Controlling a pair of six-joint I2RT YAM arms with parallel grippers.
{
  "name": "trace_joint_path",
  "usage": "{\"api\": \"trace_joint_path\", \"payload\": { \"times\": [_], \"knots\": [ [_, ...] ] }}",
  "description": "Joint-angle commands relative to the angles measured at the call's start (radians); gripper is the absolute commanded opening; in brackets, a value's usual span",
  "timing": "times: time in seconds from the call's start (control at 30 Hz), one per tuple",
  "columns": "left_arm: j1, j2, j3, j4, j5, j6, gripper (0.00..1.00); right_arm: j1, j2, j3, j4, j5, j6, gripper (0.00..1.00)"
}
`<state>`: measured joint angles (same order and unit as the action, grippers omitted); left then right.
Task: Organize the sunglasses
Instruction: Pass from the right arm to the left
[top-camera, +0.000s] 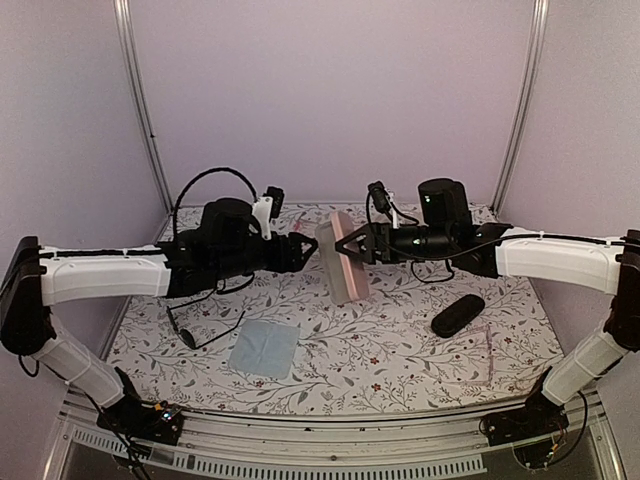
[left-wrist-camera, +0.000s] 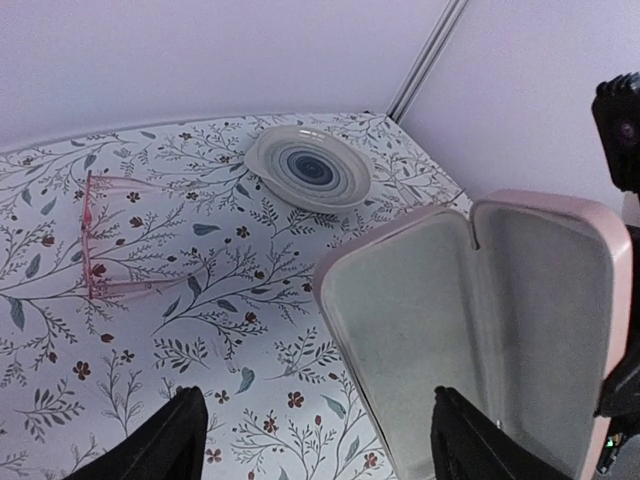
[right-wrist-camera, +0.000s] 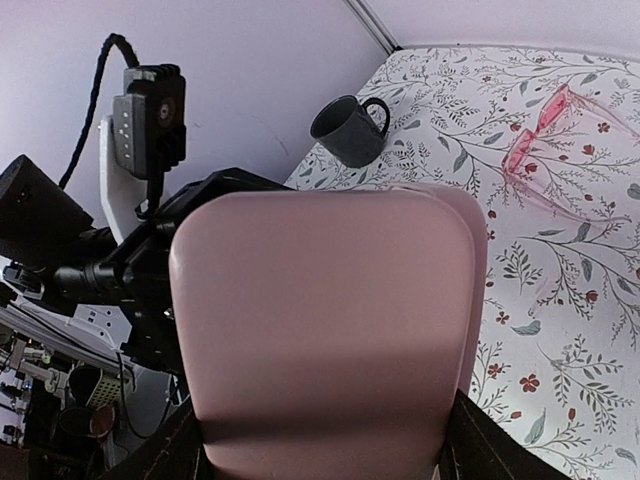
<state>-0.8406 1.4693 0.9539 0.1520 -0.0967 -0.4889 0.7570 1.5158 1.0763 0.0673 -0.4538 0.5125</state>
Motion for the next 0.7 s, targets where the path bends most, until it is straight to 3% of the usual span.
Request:
{"api": "trace_joint_path", "payload": {
  "times": [0.0, 0.67],
  "knots": [
    [-0.023, 0.063, 0.037, -0.015, -0.02, -0.041, 0.75, 0.0, 0.004, 0.042, 0.027, 0.007, 0.013, 0.0],
    [-0.015, 0.181, 0.043, 0.09, 0.09, -0.168, 0.61, -0.001, -0.006, 0.022, 0.079, -0.022, 0.032, 0.0]
  ]
}}
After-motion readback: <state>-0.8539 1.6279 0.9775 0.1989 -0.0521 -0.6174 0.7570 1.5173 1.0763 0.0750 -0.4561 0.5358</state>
